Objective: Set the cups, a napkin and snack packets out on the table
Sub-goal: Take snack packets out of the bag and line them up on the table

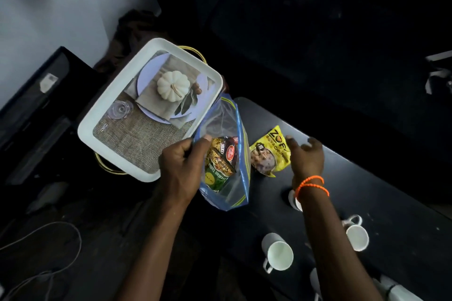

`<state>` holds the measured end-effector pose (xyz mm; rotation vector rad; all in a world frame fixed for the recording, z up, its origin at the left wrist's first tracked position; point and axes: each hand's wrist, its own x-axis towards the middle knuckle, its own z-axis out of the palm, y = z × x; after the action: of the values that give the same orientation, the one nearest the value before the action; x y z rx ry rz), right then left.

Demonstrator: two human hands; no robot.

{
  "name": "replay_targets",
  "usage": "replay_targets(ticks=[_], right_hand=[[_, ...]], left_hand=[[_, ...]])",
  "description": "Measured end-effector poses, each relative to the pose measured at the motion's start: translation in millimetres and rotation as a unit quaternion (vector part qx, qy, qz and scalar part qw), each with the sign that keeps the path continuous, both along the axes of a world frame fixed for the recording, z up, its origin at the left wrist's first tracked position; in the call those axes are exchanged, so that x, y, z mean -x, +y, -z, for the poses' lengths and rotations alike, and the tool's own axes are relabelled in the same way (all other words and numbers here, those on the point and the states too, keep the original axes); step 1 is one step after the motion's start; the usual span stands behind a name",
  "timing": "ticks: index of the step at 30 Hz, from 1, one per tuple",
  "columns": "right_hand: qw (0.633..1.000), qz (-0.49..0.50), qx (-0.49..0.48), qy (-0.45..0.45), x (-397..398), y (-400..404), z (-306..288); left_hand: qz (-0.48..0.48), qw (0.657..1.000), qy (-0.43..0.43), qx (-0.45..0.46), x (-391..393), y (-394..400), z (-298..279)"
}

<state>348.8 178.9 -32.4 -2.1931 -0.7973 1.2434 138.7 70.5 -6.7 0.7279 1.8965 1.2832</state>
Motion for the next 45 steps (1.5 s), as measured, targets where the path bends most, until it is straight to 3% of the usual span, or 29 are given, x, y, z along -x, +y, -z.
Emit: replay_targets(ticks=[3,5,7,10,12,14,16,21,26,29,31,33,35,37,40,43,45], right_hand=[[0.983,-0.036,-0.173,0.05,14.6,-13.6,-48.4],[0.956,-0.143,-0.224,0.12,35.1,-27.6,-75.5],[0.924,-0.309,-0.201,0.1,63.2,-36.5,-82.9],[0.838,-0.53,-0.105,-0.082,104.6,-33.9,-56.7],[0.796,-0.585,-0.003,-0.154,120.2,-30.8,-30.9],[0.787,-0.581,0.076,-0.193,121.2,-32.6,-4.9],[0.792,-0.566,0.094,-0.209,116.7,-37.3,16.8],[0.836,-0.537,0.026,-0.113,110.1,-42.6,24.9],[0.805,-0.573,-0.1,-0.121,103.6,-32.6,-41.2],[0.804,-0.558,-0.169,-0.113,73.0,-21.7,-92.9],[0.852,-0.483,-0.194,-0.057,42.6,-13.7,-124.9],[0.92,-0.34,-0.194,0.038,14.8,-3.5,-134.4],[0.955,-0.22,-0.174,0.096,-6.7,5.9,-118.9],[0.973,-0.161,-0.143,0.081,-21.0,11.5,-89.7],[0.986,-0.137,-0.092,0.015,-31.3,14.9,-34.8],[0.991,-0.132,-0.029,0.024,-23.3,9.1,15.0],[0.987,-0.148,0.024,-0.058,-15.6,1.5,43.2]], left_hand=[[0.002,1.0,0.015,0.007,-6.8,2.7,-2.6],[-0.007,1.0,0.022,0.002,-12.2,4.1,-3.9],[-0.023,0.999,0.031,-0.003,-17.0,4.4,-5.4],[-0.045,0.996,0.074,-0.008,-20.8,4.5,-7.2],[-0.051,0.993,0.102,-0.016,-22.7,2.7,-6.2],[-0.048,0.992,0.115,-0.018,-25.2,0.6,-3.4],[-0.04,0.993,0.111,-0.013,-28.3,-1.3,-0.4],[-0.047,0.993,0.108,-0.008,-33.9,-4.1,3.0],[-0.1,0.986,0.13,0.014,-24.2,1.8,8.0],[-0.124,0.982,0.134,0.039,-12.7,2.3,9.2],[-0.13,0.981,0.132,0.053,-8.3,1.2,9.3],[-0.131,0.982,0.127,0.049,-5.8,0.5,7.8],[-0.131,0.982,0.128,0.049,-3.4,-0.6,6.7],[-0.14,0.981,0.126,0.05,-1.5,-2.5,7.2],[-0.147,0.981,0.12,0.046,-1.7,-6.2,8.6],[-0.135,0.984,0.107,0.039,-4.7,-9.0,7.7],[-0.118,0.988,0.098,0.031,-7.3,-10.5,6.8]])
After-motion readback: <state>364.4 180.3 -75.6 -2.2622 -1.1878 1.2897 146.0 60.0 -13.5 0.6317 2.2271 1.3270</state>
